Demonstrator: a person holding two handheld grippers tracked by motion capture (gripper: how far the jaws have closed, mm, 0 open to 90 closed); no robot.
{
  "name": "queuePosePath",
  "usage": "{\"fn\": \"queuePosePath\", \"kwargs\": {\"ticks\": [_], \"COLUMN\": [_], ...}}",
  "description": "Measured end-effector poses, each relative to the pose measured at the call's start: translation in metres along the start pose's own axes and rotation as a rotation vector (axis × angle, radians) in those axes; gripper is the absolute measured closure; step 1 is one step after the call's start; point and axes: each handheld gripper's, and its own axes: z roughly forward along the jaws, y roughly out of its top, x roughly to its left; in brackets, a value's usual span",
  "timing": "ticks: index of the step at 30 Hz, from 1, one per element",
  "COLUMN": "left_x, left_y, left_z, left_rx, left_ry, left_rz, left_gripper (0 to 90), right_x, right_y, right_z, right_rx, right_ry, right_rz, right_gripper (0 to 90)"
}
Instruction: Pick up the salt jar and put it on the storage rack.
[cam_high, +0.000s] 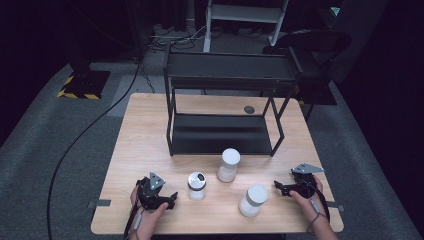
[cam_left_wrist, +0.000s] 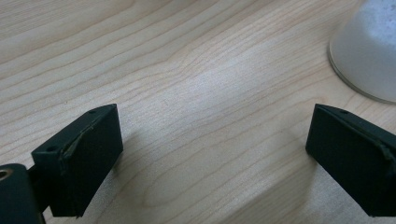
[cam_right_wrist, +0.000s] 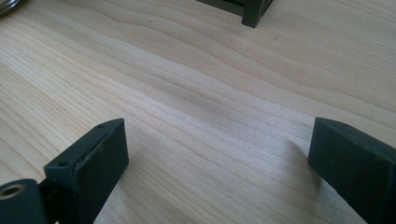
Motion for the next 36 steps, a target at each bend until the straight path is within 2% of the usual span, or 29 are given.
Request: {"fn": "queuePosePath", "kwargs": {"ticks": [15, 21, 24, 25, 32, 36], "left_x": [0.0, 0.001, -0.002, -0.003, -0.004, -0.008], "left_y": [0.001, -0.002, -0.002, -0.004, -0.013, -0.017], "left_z": [0.0, -0.001, -0.007, -0.01, -0.021, -0.029], "left_rx": [0.001, -0.014, -0.041, -0.068, -0.175, -0.241], "left_ry": [0.0, -0.018, -0.011, -0.009, -0.023, -0.019], "left_rz": [0.0, 0.008, 0.012, 0.009, -0.002, 0.009], "left_gripper": [3.3, 5.9, 5.8, 5.8, 5.8, 5.8], "right_x": [0.0, 0.0, 0.0, 0.0, 0.0, 0.0], "right_y": [0.0, 0.0, 0.0, 0.0, 0.0, 0.0], "right_z": [0.0, 0.0, 0.0, 0.0, 0.0, 0.0], "right_rx": [0.0, -0.001, -0.001, -0.001, -0.001, -0.001], "right_ry": [0.0, 0.0, 0.0, 0.0, 0.0, 0.0], "right_rz": [0.0, 0.0, 0.0, 0.0, 0.0, 0.0], "right_gripper": [4.6, 4.6, 4.6, 4.6, 4.6, 4.5]}}
